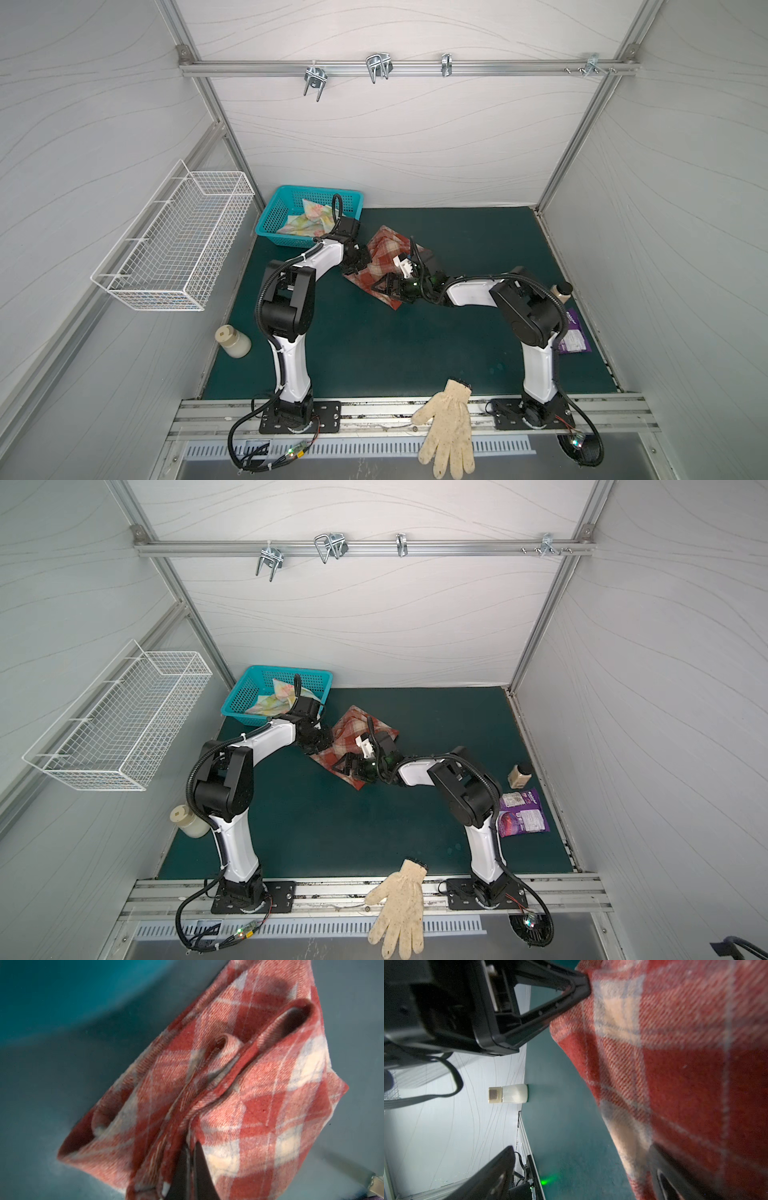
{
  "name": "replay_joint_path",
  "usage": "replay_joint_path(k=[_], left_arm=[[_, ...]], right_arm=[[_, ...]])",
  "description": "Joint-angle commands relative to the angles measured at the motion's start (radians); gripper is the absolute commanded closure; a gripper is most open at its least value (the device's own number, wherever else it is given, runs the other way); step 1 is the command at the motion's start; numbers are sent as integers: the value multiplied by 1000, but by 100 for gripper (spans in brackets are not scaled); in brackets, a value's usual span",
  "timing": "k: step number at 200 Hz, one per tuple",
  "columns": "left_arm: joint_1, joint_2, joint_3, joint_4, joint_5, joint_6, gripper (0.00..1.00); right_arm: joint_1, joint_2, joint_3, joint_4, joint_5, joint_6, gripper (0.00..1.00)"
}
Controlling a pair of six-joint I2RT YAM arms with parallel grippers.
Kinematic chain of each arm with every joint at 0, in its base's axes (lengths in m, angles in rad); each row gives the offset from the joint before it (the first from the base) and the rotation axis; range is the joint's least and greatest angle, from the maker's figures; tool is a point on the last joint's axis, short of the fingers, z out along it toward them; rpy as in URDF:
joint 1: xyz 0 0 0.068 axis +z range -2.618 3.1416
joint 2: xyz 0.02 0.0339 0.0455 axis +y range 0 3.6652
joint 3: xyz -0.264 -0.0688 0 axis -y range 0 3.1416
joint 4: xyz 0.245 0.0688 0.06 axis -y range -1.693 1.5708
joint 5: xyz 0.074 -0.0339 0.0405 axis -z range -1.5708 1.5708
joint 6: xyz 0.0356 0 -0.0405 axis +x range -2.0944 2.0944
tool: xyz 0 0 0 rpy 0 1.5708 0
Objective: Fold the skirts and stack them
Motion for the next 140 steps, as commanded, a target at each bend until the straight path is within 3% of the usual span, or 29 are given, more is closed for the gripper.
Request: replay_joint_path(k=[1, 33, 61, 89, 107, 118, 131, 135, 140], left_arm=[[21, 19, 10, 11, -56, 4, 100], [21, -16, 9, 3, -49, -3, 98], [21, -91, 0, -11, -44, -13, 70], [21, -180, -9, -23, -36, -31, 47], [21, -250, -36, -8, -16, -58, 39], [20, -290, -67, 15, 11, -88, 29], [19, -330, -106, 50, 56, -125, 27], [17, -340, -122, 64, 72, -138, 20], [16, -352, -140, 83, 91, -156, 18]], right_arm=[[21, -23, -48, -114, 9, 28, 1], [3, -140, 13, -202, 18, -31, 1], [-63, -195, 112, -304, 9, -88, 1], [-148, -145, 252, -432, -7, -158, 1], [-203, -86, 345, -501, -12, -200, 1], [-239, -43, 405, -543, -16, -220, 1], [-273, 5, 461, -566, -29, -230, 1], [-282, 19, 478, -574, -29, -235, 1], [-293, 35, 499, -587, -28, -240, 1]])
